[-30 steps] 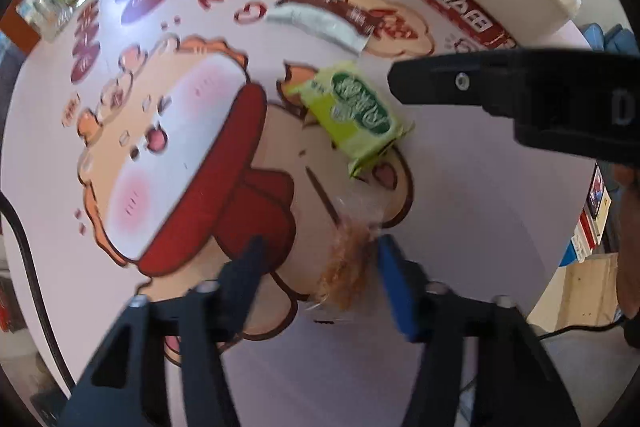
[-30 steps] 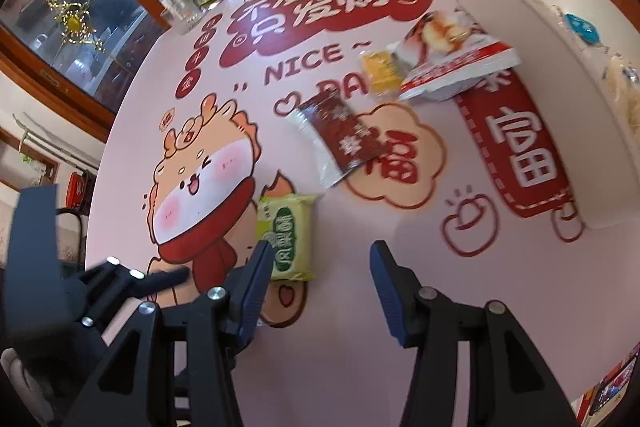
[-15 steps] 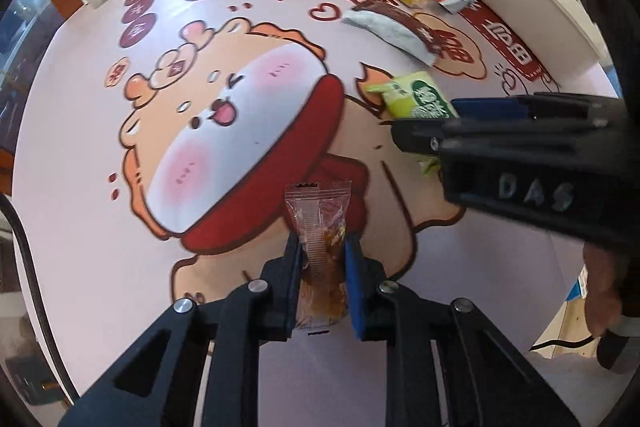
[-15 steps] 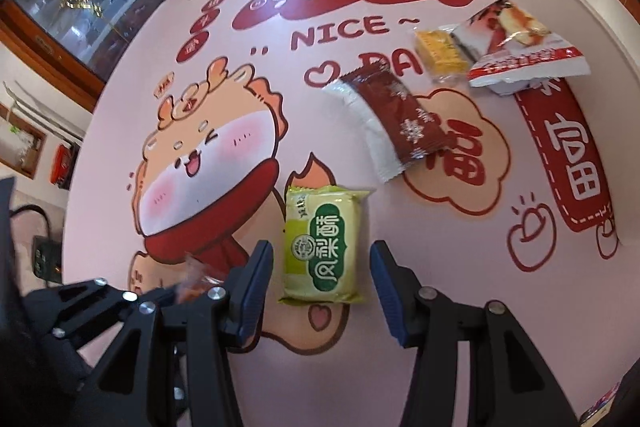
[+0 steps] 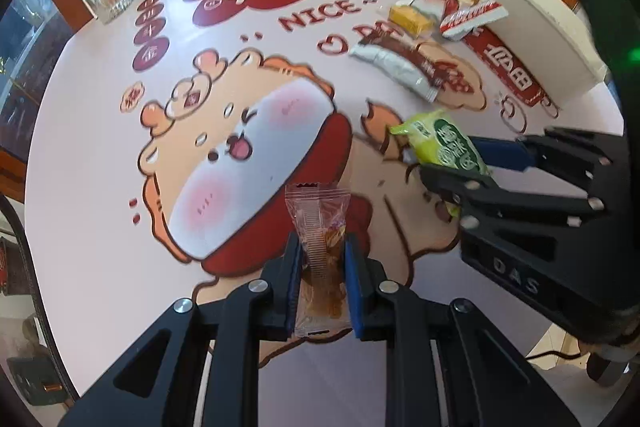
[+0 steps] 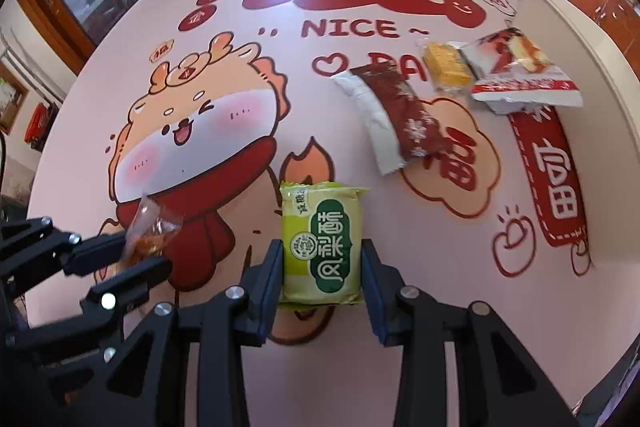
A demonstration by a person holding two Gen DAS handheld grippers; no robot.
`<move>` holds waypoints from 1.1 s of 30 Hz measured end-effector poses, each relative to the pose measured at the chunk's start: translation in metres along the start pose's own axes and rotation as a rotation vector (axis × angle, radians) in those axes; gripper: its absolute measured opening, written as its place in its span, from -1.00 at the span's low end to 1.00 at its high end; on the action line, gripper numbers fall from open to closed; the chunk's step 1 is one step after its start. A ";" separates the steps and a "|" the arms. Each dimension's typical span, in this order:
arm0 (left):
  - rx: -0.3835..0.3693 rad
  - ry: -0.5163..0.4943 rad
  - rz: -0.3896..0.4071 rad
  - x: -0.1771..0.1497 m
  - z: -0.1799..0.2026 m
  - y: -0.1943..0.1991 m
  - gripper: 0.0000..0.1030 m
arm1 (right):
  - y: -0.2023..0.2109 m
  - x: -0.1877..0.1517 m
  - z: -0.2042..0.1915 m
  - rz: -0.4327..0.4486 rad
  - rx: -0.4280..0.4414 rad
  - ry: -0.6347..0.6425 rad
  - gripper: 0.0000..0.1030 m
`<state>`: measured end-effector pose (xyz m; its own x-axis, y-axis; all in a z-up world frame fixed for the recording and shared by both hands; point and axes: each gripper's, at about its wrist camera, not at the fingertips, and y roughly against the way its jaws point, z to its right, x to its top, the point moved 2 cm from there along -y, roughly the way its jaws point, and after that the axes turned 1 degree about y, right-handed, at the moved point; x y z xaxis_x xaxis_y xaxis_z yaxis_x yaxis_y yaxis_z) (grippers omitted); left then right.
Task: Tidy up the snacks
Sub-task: 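Grasp the small clear-wrapped pastry with the left tool while the right tool grasps the green pineapple-cake pack, then carry both snacks over the white tray and open both tools to release them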
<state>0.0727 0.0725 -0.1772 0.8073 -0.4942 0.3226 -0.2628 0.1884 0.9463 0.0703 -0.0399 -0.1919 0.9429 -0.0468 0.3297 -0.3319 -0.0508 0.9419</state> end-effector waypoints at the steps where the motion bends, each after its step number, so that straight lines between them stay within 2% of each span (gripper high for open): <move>1: -0.003 -0.002 0.009 0.004 0.002 0.004 -0.65 | 0.005 0.000 0.001 0.007 -0.001 -0.004 -0.28; 9: -0.024 -0.035 0.121 0.056 0.030 0.040 -0.65 | 0.068 0.001 0.043 0.139 0.001 -0.095 -0.28; 18: -0.060 -0.109 0.249 0.131 0.100 0.080 -0.65 | 0.142 0.003 0.113 0.307 0.005 -0.224 -0.28; 24: -0.075 -0.150 0.290 0.183 0.157 0.091 -0.65 | 0.171 0.005 0.164 0.380 0.010 -0.297 -0.28; 33: -0.055 -0.189 0.364 0.249 0.227 0.107 -0.65 | 0.194 0.013 0.240 0.460 -0.002 -0.394 -0.28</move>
<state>0.1258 -0.2226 0.0091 0.5537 -0.5333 0.6395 -0.4808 0.4223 0.7684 0.0122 -0.2894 -0.0202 0.6217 -0.4294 0.6550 -0.7024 0.0642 0.7088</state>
